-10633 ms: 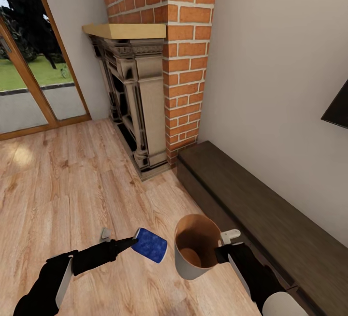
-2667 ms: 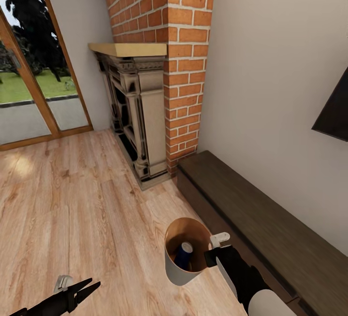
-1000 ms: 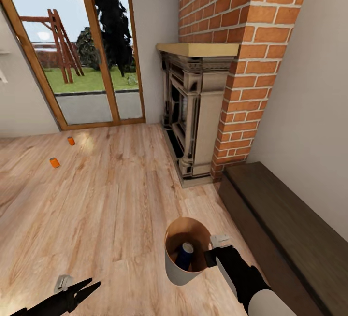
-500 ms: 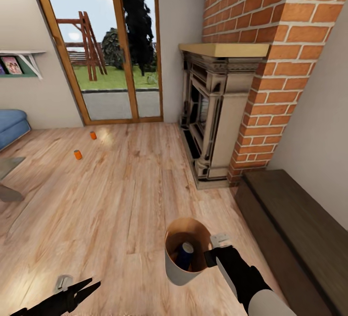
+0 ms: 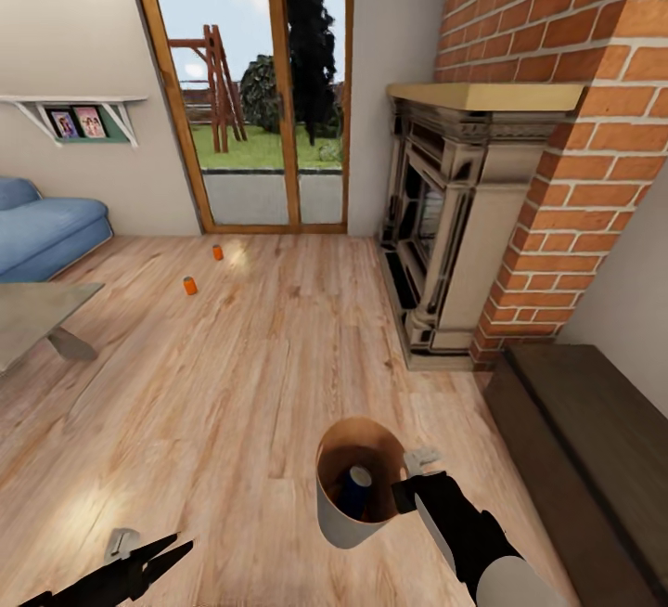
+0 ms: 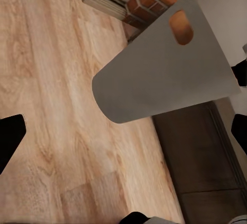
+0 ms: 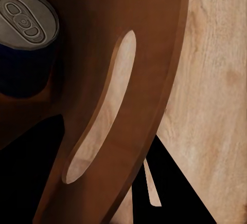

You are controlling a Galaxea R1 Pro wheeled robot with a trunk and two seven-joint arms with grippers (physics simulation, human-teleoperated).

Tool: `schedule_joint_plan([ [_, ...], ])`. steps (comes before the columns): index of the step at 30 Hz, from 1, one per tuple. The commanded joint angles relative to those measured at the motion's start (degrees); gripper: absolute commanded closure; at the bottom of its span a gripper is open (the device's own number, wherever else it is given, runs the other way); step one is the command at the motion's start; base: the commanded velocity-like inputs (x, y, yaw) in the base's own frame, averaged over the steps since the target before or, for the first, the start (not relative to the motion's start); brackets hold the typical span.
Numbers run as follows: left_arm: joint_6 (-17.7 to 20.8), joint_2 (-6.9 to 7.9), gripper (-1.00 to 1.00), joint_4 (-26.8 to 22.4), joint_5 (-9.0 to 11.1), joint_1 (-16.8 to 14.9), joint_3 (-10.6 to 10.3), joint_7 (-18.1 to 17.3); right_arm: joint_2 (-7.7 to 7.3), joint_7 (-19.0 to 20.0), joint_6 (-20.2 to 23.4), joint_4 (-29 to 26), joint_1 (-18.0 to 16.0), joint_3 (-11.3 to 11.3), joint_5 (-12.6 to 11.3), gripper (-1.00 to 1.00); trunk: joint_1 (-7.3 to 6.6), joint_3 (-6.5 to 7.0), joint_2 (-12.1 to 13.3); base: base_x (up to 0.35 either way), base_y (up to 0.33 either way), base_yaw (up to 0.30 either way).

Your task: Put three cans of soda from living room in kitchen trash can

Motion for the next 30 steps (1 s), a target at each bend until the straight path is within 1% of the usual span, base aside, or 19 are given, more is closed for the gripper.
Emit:
schedule_joint_plan([
  [1,0.0,0.0,-1.0,0.0,0.0,0.0,0.0,0.0,0.01,0.5,-0.1,-0.1,0.0,0.0,-0.3,1.0,0.0,0.01,0.0,0.0,0.0,0.257],
  [26,0.0,0.0,-1.0,0.0,0.0,0.0,0.0,0.0,0.01,0.5,-0.1,-0.1,0.0,0.0,-0.3,1.0,0.0,0.0,0.0,0.0,0.0,0.257],
  [30,0.0,0.0,-1.0,0.0,0.0,0.0,0.0,0.0,0.01,0.5,-0.1,-0.1,0.0,0.0,-0.3,1.0,0.0,-0.01,0.0,0.101,0.0,0.154],
])
